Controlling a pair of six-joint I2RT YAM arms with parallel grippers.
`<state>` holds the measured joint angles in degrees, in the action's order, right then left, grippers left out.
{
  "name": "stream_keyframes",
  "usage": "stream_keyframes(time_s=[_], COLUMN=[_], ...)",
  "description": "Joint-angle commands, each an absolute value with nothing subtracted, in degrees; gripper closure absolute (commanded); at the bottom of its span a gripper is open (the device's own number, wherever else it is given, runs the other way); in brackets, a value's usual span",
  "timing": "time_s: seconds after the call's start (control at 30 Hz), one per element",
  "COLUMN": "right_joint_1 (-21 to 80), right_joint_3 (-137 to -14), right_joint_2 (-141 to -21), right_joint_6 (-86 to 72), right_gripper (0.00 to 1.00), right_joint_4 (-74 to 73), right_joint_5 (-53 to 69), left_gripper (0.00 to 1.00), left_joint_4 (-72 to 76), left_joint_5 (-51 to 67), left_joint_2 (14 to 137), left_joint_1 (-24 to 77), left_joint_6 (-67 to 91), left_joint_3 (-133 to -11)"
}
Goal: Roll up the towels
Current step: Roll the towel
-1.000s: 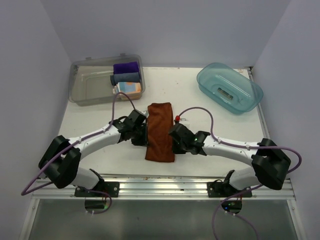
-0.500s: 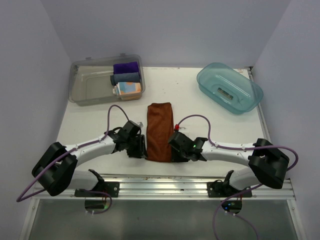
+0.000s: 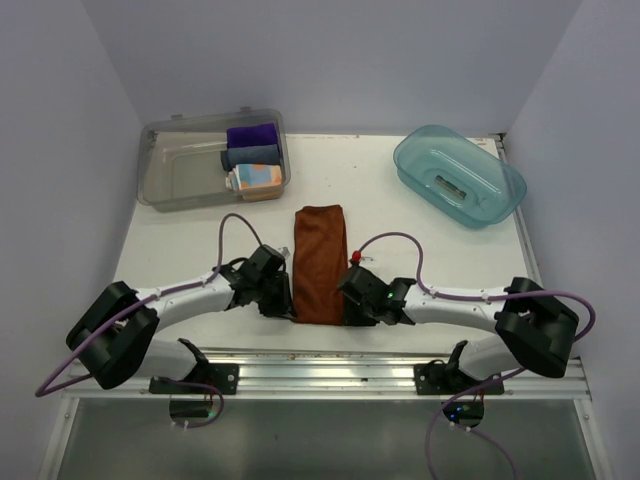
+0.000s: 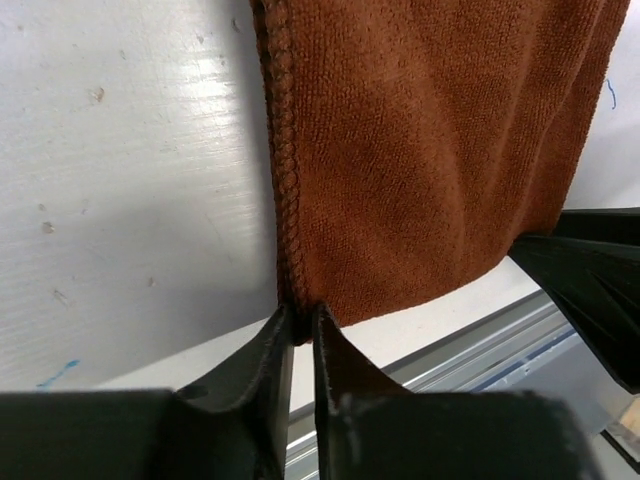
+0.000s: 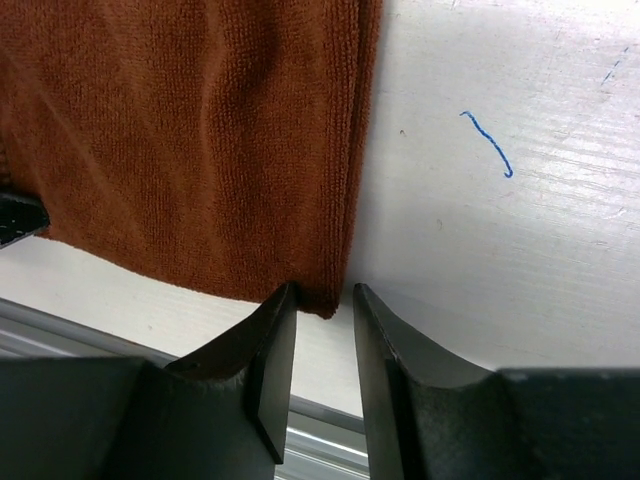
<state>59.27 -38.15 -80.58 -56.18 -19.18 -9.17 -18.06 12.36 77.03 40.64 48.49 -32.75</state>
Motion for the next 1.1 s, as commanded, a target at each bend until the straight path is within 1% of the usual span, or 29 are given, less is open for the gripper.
stream_keyframes(time_s=[0.0,0.1,0.13,0.17,0.27,0.57,0.63,0.67,0.7,0.73,0.87,1.0,1.07], right_joint_1=[59.50,59.50,59.50,59.50,59.50,59.50,59.50,59.50,59.50,59.50,59.50,59.59,59.50], right_joint_3=[-37.35,-37.18,-37.09,-37.09,-37.00,-37.53,-37.70,-37.71,-37.53,-37.36,-36.48,-36.74,-36.91], right_joint_2=[-80.07,-79.89,-79.81,-79.63,-78.75,-74.36,-74.97,-75.23,-75.41,-75.76,-76.64,-77.17,-77.25], right_joint_6=[-57.74,-57.92,-57.92,-57.83,-57.83,-56.78,-56.69,-56.69,-56.86,-56.95,-57.39,-57.22,-57.22], right_gripper=[0.67,0.77,0.80,0.88,1.00,1.00,1.00,1.00,1.00,1.00,1.00,1.00,1.00], right_joint_4=[-17.67,-17.32,-17.23,-17.14,-17.22,-19.33,-19.51,-19.42,-19.16,-18.81,-17.84,-17.84,-17.84], right_joint_5=[-9.49,-10.19,-10.28,-10.46,-10.55,-13.09,-12.92,-12.66,-12.48,-12.13,-11.25,-11.16,-11.16], left_gripper=[0.87,0.99,1.00,1.00,1.00,1.00,0.80,0.72,0.60,0.55,0.53,0.62,0.64], left_joint_4=[-17.14,-17.84,-18.10,-18.45,-19.60,-21.18,-21.01,-21.01,-21.01,-21.01,-19.87,-17.93,-17.49], left_joint_5=[13.27,13.54,13.54,13.36,12.66,12.39,12.66,13.09,13.10,13.10,13.18,13.62,13.54], left_joint_2=[76.99,75.85,75.59,74.80,72.96,71.89,72.68,73.47,73.74,73.83,73.83,74.62,75.40], left_joint_1=[41.39,42.01,42.19,42.27,42.19,42.19,42.19,42.19,42.27,42.45,43.07,43.59,43.77], left_joint_6=[50.45,51.24,51.50,51.68,52.12,52.21,52.03,51.94,52.03,52.21,53.08,54.14,54.40], left_joint_3=[-32.61,-32.61,-32.61,-32.61,-32.87,-33.66,-33.14,-32.87,-32.52,-32.26,-30.85,-30.15,-30.32])
